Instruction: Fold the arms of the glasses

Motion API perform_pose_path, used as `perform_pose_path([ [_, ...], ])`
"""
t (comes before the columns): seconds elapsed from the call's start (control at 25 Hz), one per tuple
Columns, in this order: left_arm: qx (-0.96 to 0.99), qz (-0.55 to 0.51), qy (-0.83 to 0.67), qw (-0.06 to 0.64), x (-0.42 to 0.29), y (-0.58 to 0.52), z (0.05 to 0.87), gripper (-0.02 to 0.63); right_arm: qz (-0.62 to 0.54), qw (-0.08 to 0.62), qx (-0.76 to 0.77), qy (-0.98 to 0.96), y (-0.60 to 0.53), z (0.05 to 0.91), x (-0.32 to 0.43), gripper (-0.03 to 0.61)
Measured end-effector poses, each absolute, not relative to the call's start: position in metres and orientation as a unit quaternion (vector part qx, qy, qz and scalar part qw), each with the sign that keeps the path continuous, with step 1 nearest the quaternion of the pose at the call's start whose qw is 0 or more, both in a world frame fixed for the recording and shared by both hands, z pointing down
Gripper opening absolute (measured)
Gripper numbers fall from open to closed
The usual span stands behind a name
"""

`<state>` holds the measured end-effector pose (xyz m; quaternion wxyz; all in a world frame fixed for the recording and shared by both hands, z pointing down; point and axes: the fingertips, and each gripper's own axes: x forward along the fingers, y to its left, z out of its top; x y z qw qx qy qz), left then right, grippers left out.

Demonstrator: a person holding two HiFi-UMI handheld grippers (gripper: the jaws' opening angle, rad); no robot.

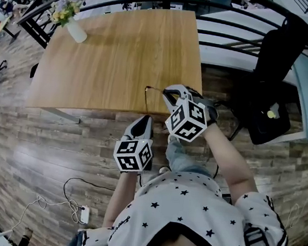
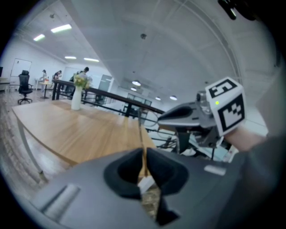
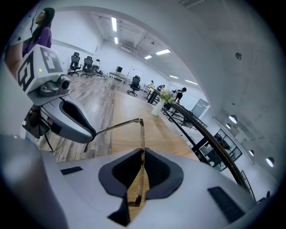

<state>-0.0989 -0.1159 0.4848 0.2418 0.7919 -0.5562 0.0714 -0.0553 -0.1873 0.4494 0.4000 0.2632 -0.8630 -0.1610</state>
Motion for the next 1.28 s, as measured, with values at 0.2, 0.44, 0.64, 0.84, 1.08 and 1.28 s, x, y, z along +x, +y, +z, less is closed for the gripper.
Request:
perform_pose_path([
  [0.2,0.801,0.069,-0.543,0.243,-0.092,-0.101,0.482,0.034,-0.163,0.396,0.262,-0.865,-0.171,0.447,-0.06,0.02],
  [0.44,0.811,0.062,-0.528,0.245,-0.079,-0.087,0.482,0.038,-0.167,0.39,0.258,-0.868,-0.153,0.448,-0.062,0.02],
  [0.64,0.821,0.057,-0.514,0.241,-0.066,-0.077,0.482,0.038,-0.171,0.384,0.249,-0.873,-0.139,0.448,-0.064,0.02],
  [0.84,0.828,0.058,-0.508,0.23,-0.06,-0.074,0.475,0.035,-0.173,0.377,0.239,-0.878,-0.127,0.443,-0.071,0.02],
  [1.08,0.833,0.055,-0.506,0.218,-0.051,-0.073,0.469,0.027,-0.173,0.37,0.233,-0.883,-0.115,0.44,-0.074,0.02],
  [1.28,0.836,0.058,-0.504,0.209,-0.046,-0.073,0.466,0.021,-0.167,0.366,0.231,-0.886,-0.108,0.44,-0.073,0.02],
])
